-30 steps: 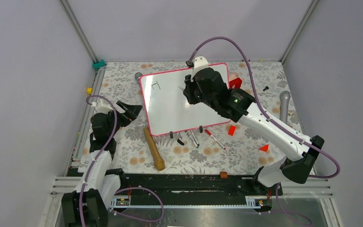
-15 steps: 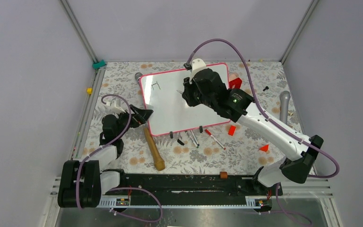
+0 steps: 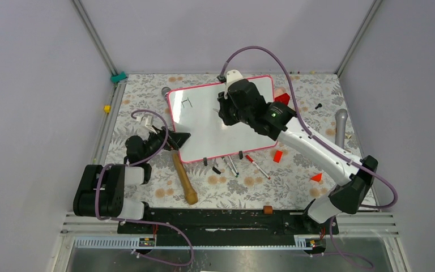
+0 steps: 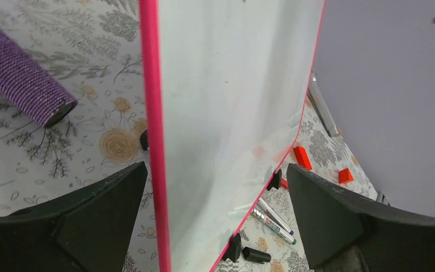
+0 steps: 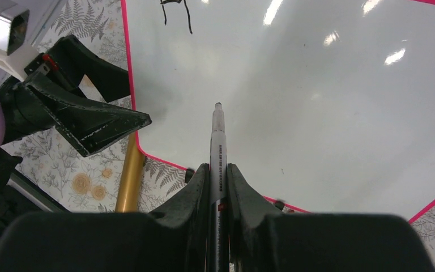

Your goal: Write a sentence on the whiteboard

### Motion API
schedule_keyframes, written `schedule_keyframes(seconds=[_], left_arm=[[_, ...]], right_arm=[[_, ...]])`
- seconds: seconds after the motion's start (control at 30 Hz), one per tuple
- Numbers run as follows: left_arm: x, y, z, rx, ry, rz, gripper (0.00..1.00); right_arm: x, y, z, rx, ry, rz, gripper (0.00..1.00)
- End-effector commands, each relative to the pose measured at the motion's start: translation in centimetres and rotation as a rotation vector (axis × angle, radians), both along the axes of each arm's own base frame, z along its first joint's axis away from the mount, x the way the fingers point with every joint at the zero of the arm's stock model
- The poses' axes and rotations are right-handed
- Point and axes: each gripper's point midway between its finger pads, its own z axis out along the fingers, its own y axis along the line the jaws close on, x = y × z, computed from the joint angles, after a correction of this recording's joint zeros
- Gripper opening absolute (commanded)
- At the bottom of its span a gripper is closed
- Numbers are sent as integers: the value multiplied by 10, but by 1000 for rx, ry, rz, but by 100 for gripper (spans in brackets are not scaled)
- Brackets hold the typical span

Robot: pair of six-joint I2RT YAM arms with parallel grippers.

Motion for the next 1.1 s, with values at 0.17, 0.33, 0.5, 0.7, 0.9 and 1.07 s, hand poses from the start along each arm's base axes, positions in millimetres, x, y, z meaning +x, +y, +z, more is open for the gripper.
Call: schedule_keyframes(seconds=[0.17, 0.33, 0.5, 0.7, 0.9, 1.07], left_arm=[[16, -13, 23, 41, -36, -115, 99], [17, -8, 20, 81, -49, -75, 99], [12, -6, 21, 122, -65, -76, 99], [16, -9, 11, 155, -17, -130, 99], [18, -18, 16, 53, -13, -222, 99], [19, -9, 26, 16, -46, -219, 91]], right_arm=[[21, 21, 12, 22, -27, 1, 0], [29, 30, 13, 29, -31, -4, 0], [39, 40, 13, 23, -37, 0, 0], [47, 55, 9, 15, -19, 20, 0], [59, 63, 3, -57, 17, 7, 0], [64, 67, 0, -79, 28, 0, 0]])
